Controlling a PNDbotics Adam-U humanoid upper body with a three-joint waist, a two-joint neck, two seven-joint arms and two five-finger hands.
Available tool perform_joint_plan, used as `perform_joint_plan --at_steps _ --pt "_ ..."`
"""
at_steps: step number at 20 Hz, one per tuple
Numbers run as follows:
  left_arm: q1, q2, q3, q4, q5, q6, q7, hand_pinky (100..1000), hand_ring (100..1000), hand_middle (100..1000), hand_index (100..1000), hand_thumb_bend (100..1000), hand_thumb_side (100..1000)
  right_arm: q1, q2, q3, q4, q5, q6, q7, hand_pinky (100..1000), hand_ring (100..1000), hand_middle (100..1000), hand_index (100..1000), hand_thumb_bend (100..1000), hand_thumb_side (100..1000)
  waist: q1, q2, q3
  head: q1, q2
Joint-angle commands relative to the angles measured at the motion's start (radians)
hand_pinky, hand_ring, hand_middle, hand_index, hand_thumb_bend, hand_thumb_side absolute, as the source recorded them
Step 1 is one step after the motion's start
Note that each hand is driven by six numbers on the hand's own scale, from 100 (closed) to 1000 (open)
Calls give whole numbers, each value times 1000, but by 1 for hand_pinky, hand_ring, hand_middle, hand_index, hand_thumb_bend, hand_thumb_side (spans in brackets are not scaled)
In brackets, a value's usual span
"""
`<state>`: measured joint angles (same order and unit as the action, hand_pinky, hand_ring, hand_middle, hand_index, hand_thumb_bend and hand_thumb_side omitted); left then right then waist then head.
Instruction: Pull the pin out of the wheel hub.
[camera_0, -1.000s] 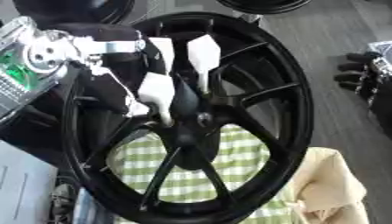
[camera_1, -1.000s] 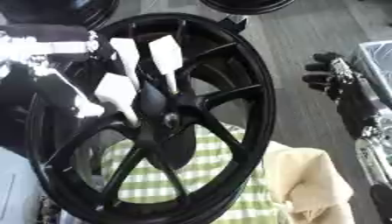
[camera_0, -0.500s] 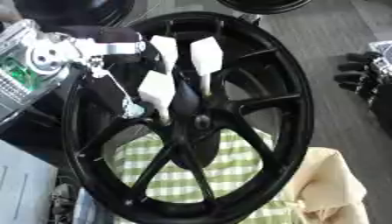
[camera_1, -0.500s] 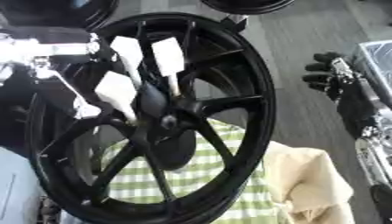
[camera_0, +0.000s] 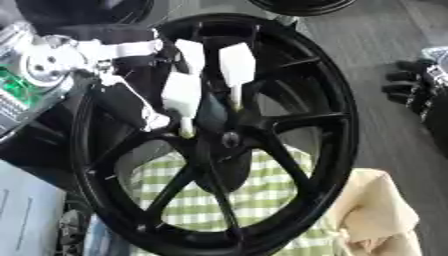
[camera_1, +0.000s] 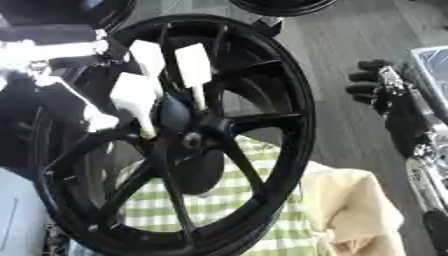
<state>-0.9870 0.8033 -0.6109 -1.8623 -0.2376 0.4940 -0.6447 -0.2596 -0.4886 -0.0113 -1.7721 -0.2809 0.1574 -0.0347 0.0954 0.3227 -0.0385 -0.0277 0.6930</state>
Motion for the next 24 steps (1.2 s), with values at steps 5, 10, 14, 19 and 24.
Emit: perform_joint_plan --at_steps 5,10,14,19,24 --pt "39 93 144 -104 100 44 78 493 312 322 401 157 163 -9 -27 -8 -9 5 0 -1 850 756 741 853 100 859 -5 -21 5 -6 0" --pt "112 167 262 -137 179 20 151 492 303 316 395 127 158 -9 -29 -11 -9 4 -1 -4 850 756 741 853 100 856 -2 -20 11 -12 -3" --pt "237 216 406 -138 237 -22 279 488 295 311 389 100 150 -12 -30 -18 -10 1 -2 -10 850 756 741 853 100 853 -1 -17 18 -19 -5" --pt "448 240 607 -116 293 6 507 490 290 310 390 100 139 -11 -32 -31 -11 -5 -4 -24 850 756 741 853 100 854 -2 -15 29 -30 -9" --pt "606 224 713 19 302 15 635 533 330 350 442 100 158 -7 -34 -39 -14 -9 -7 -34 850 756 741 853 100 848 -4 -14 39 -33 -11"
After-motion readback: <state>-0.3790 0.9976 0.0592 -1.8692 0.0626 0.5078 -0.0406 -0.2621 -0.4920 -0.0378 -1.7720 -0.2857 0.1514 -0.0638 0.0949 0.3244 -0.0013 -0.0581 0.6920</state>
